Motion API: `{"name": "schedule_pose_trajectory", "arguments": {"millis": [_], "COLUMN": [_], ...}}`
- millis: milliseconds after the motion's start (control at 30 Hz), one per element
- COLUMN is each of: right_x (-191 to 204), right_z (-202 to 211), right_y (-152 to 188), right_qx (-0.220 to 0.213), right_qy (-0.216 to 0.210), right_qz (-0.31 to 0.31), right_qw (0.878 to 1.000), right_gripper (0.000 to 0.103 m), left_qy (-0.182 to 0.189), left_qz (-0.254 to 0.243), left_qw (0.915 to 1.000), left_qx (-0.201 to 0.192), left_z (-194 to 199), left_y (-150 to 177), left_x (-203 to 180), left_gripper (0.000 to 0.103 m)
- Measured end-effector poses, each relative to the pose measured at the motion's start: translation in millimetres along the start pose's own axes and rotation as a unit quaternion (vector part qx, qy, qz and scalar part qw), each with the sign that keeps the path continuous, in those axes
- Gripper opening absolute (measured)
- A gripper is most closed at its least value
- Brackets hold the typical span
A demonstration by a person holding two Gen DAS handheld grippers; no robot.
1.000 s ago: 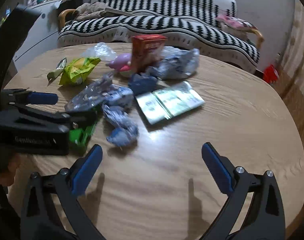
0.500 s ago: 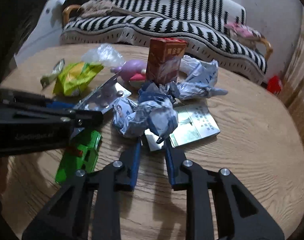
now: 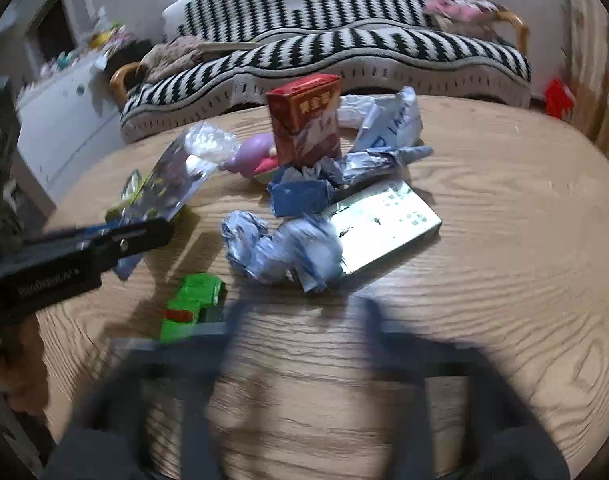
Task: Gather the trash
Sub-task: 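Grasp the blister pack with the left tool while the right tool grasps crumpled foil, then carry the blister pack and foil to the bin and open both tools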
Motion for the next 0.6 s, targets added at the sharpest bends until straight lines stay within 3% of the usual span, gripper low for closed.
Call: {"name": "schedule_pose_trajectory", "arguments": {"millis": [100,267,333,367,433,600], "right_x": [-1.5,4.3,7.3,9.9,14.7,20.7], "right_z": [3.2,-22.6,-37.4,-42.6,-42.1,-31.1], "right_y": [-8.8,-14.7,-12.9,-11.5,-12.9,-17.9], "right_qx": [-0.018,0.014,0.035,0.043,0.037,0.015], "right_qy": [0.025,0.040,0.036,0.027,0.027,0.014], "right_qz": [0.014,0.047,0.052,0.049,0.054,0.044], "right_qw": [0.999,0.998,0.997,0.998,0.998,0.999], "right_gripper": [0.095,0.087,0.074,0.057,0.039,0.034], "left_qy": [-0.003,-0.006,-0.009,-0.009,-0.008,-0.011], "left_qz": [0.006,0.016,0.017,0.016,0.014,0.011], "left_qw": [1.0000,0.9998,0.9998,0.9998,0.9999,0.9999], "left_qx": [-0.003,-0.003,0.000,0.002,0.004,0.006], "left_z": [4.4,8.1,7.8,7.5,7.4,10.3], "left_y": [-0.1,2.3,4.6,5.7,7.5,9.7], "left_x": [7.8,23.7,29.1,30.6,32.0,33.5], "left_gripper": [0.029,0.029,0.029,0.029,0.029,0.029]}}
Point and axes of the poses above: each gripper's, at about its wrist camera, not at the fingertips, and z roughly against the way its jaws point, x to its left, y to its underside, the point moved 10 cm from there along -z, roughly the way its jaws point, and after that the axes turned 3 degrees about -y, right-handed, at the moved point
